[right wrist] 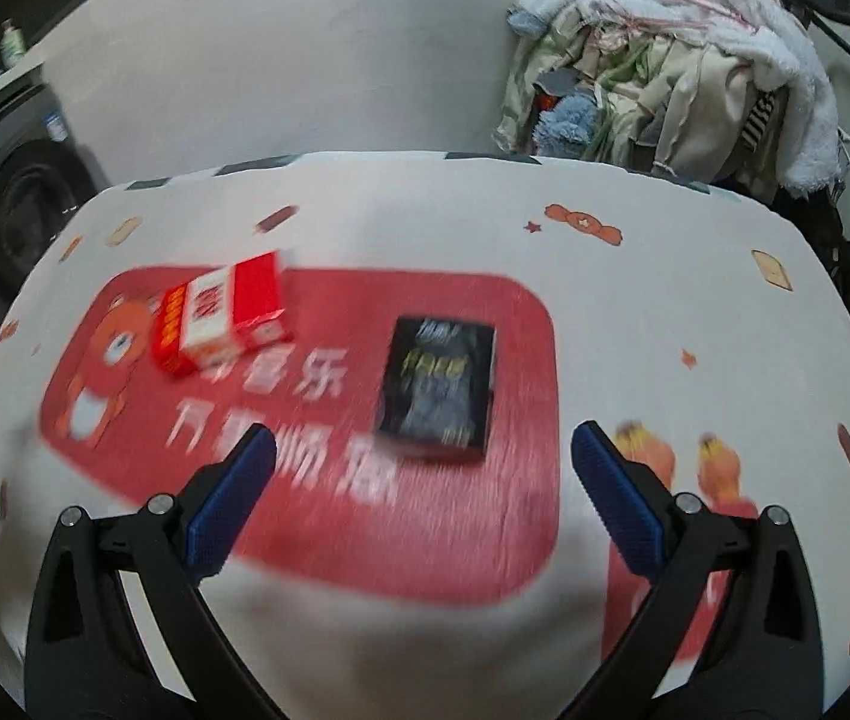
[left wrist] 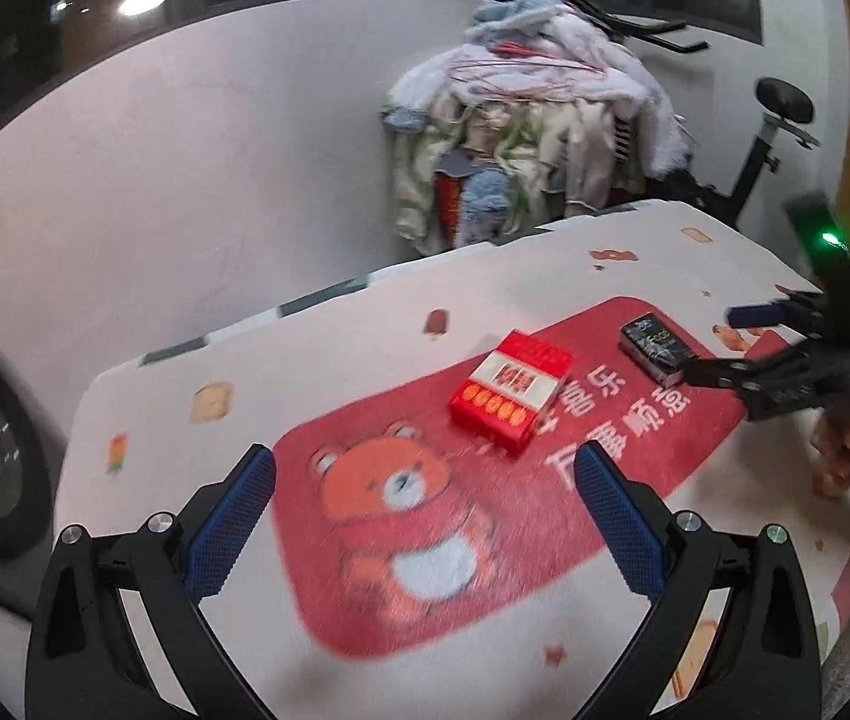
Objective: Collect trash
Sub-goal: 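Raise the right tool to the table and grasp the black Face tissue pack, then grasp the red-and-white cigarette box with the left tool while the right tool holds the tissue pack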
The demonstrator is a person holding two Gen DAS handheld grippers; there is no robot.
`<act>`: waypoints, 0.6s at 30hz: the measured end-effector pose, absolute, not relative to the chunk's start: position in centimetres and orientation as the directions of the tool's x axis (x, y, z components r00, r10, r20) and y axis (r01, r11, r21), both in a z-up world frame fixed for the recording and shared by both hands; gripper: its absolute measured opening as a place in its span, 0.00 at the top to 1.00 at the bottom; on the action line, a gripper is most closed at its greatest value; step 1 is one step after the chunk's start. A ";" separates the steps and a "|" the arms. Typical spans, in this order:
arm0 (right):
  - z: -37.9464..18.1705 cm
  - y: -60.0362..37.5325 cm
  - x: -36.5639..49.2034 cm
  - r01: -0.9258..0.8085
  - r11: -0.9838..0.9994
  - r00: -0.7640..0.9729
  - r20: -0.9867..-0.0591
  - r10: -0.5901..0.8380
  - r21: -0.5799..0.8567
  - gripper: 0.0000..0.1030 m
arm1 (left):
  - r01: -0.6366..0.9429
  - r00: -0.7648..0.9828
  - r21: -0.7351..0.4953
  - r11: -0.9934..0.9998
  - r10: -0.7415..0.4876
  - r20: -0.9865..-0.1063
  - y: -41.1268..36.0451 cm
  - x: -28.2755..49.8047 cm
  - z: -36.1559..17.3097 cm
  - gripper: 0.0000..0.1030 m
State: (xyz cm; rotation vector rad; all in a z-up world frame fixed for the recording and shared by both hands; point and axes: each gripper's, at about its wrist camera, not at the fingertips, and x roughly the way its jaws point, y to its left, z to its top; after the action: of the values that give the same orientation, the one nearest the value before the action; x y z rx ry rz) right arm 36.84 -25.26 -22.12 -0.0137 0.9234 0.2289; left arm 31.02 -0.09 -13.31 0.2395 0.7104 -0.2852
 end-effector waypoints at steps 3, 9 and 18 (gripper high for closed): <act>-22.9 -25.1 39.1 -0.178 0.980 0.561 -0.809 0.173 0.086 0.17 | 0.357 0.716 0.139 0.924 -0.176 -0.676 -1.2 32.8 -13.9 0.06; -24.2 -24.3 40.4 -0.207 0.977 0.525 -0.838 0.147 0.041 0.61 | 0.431 0.655 0.130 0.893 -0.210 -0.726 -3.6 36.2 -16.1 0.06; -21.7 -28.3 36.7 -0.211 0.966 0.599 -0.762 0.247 0.148 0.66 | 0.569 0.567 0.250 0.784 -0.153 -0.809 -9.2 40.4 -20.1 0.06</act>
State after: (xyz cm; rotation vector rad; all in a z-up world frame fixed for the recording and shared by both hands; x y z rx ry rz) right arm 36.72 -28.30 -21.71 0.0437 0.8906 0.2653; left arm 40.35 -9.22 -20.10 0.5287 0.8719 -0.4480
